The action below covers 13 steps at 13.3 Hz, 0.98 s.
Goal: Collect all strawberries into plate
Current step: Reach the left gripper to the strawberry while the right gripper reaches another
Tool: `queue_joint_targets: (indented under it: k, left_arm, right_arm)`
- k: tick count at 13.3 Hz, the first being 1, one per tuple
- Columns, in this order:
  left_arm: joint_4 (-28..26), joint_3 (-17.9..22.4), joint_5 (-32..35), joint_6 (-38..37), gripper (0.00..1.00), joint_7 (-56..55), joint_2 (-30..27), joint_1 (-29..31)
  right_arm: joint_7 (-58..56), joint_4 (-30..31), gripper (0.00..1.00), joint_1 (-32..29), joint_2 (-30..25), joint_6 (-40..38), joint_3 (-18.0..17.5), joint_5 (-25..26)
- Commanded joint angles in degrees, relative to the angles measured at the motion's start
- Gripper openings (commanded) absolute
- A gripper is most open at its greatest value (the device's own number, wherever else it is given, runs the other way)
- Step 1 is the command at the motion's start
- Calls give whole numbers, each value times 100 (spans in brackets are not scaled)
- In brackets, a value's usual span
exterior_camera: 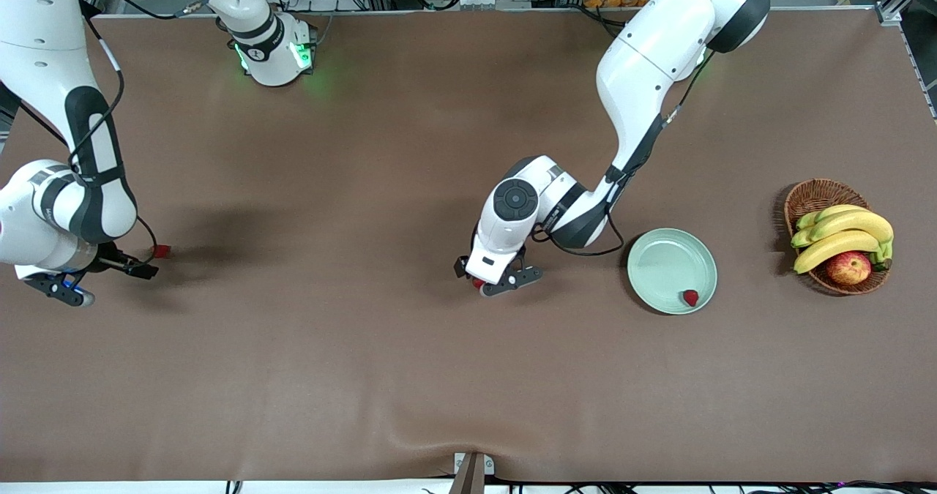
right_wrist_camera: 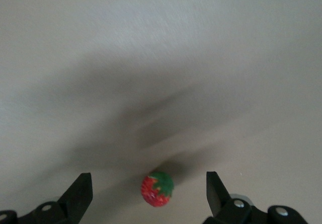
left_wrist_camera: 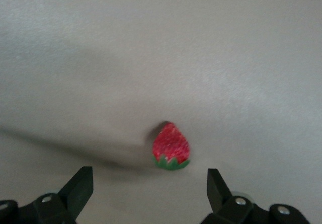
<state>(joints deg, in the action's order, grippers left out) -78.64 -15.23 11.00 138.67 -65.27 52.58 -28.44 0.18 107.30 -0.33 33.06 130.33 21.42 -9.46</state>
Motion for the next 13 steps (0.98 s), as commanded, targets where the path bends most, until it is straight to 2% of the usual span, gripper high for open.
queue_joint_targets:
  k: [1, 3, 7, 9, 11, 13]
  left_arm:
    - [357, 73, -45, 413, 100, -56, 305, -83]
    - [507, 73, -45, 476, 100, -30, 455, -91]
    - [473, 73, -28, 459, 86, -21, 429, -82]
    - [455, 73, -37, 424, 83, -30, 394, -83]
    - [420, 73, -28, 424, 81, -30, 385, -65]
    - [394, 73, -19, 406, 76, -39, 394, -56]
  right_arm:
    - [-88, 370, 100, -134, -186, -16, -146, -275]
    - [-88, 450, 100, -134, -142, -16, -146, -407]
    - [-228, 441, 100, -169, -89, -16, -146, -425]
    - [-255, 441, 100, -204, -63, -7, -146, -452]
    - [-247, 441, 94, -204, -63, -16, -146, -452]
    - [-255, 441, 81, -196, -45, -16, -155, -452]
